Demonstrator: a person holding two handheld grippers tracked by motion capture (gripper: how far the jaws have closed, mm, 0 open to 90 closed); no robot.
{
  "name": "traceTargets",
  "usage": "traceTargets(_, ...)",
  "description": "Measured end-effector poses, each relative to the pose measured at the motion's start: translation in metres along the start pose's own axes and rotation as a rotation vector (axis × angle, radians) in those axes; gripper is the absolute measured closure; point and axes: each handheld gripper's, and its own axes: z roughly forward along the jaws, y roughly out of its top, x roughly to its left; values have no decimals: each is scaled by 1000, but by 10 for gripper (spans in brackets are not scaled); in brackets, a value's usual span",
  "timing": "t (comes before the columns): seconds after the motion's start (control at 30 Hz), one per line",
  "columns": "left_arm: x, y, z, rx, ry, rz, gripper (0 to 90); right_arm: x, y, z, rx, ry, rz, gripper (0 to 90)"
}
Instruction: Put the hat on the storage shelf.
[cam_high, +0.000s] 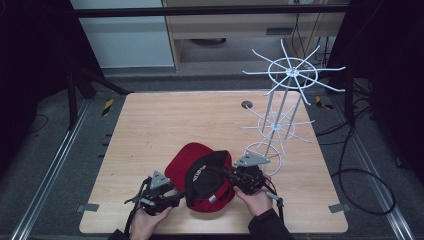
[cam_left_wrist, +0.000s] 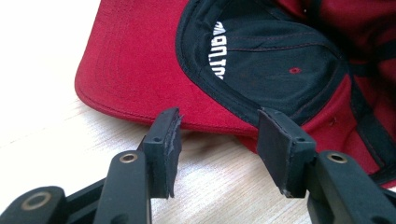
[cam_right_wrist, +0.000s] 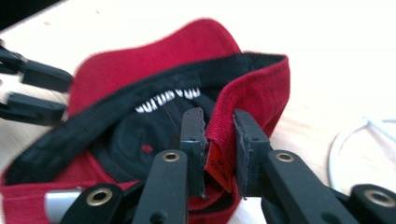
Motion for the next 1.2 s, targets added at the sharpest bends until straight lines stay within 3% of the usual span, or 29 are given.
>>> traceTargets(0.17,3,2,-4,-24,-20,-7,484,7,11,-9,-58,26,-24,791)
traceTargets(0.27,5,9,-16,-105,-75,-7,468,13,18,-11,-82,43,-37,797)
traceTargets(0.3,5,9,-16,-105,-75,-7,459,13,18,-11,-82,43,-37,797)
traceTargets(0.33,3,15,-22,-138,-107,-5,451,16,22,-10,-84,49,-45,797)
traceTargets(0.47,-3,24,-26,-171,-155,13,423,18,26,-10,-90,49,-46,797)
traceTargets(0.57,-13,31,-24,-169,-195,38,382,19,30,-10,-100,49,-33,796)
traceTargets(0.6,-23,36,-20,-162,-212,72,366,19,31,-10,-102,51,-31,796)
traceTargets(0.93,-60,53,6,-108,-263,149,339,19,33,-13,-117,56,-33,796)
traceTargets(1.03,-66,56,18,-76,-270,160,433,19,33,-14,-124,61,-30,793)
traceTargets(1.1,-67,57,20,-67,-273,155,555,19,33,-14,-126,62,-31,792)
traceTargets(1.2,-63,59,22,-37,-309,113,705,17,31,-13,-119,59,-28,780)
